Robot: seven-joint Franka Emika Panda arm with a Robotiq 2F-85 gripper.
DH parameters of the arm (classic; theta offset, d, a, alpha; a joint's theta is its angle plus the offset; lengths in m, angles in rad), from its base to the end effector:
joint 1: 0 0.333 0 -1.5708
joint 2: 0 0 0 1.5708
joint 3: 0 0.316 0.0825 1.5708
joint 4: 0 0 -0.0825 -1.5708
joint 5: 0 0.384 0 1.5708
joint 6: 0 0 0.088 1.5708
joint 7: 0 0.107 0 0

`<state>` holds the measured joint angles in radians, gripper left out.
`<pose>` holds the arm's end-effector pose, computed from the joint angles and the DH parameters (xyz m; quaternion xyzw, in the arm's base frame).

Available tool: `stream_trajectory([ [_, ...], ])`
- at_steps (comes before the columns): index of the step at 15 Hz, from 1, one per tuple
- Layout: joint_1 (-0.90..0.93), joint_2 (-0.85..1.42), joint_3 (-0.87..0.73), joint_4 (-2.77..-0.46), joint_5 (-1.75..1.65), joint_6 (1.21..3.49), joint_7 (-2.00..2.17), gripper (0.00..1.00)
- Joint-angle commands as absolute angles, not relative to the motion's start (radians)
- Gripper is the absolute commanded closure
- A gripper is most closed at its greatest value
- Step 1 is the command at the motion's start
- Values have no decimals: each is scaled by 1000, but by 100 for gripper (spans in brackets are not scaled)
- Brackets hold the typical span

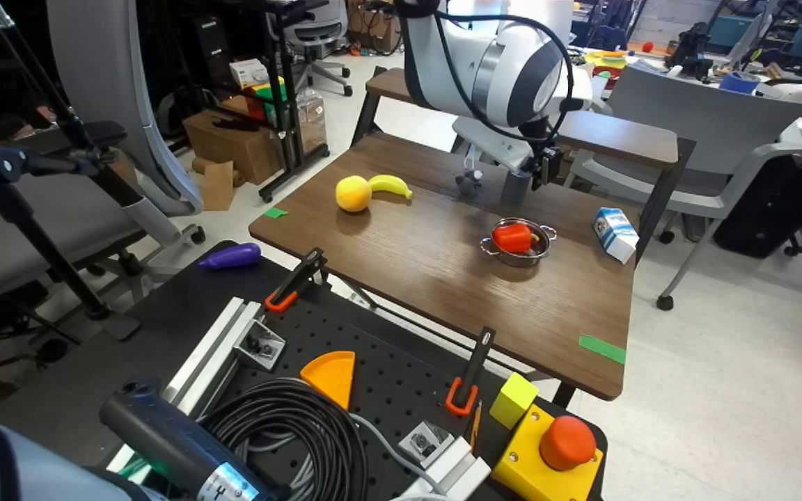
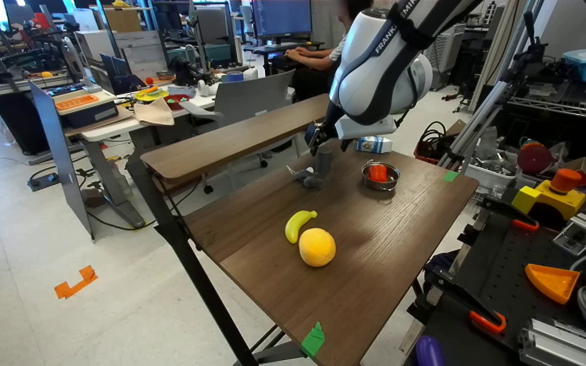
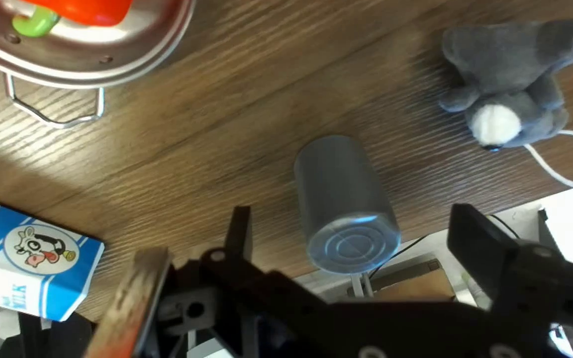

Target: Move the grey object forward

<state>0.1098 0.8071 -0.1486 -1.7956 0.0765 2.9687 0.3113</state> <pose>0.6747 -0.0214 0.1416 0.9661 -0.1745 0.1901 0.0092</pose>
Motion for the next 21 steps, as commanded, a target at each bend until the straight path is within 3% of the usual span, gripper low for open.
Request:
stream_trajectory([
  [1,150,867,-207,-1730,60,2990,312,0],
  [2,153,875,-212,-1723,60,2989,311,25],
  [3,156,880,-218,-1716,59,2982,312,26],
  [10,156,886,-215,-1707,67,2982,309,79],
  [21,208,510,-234,-2066,37,2755,363,81],
])
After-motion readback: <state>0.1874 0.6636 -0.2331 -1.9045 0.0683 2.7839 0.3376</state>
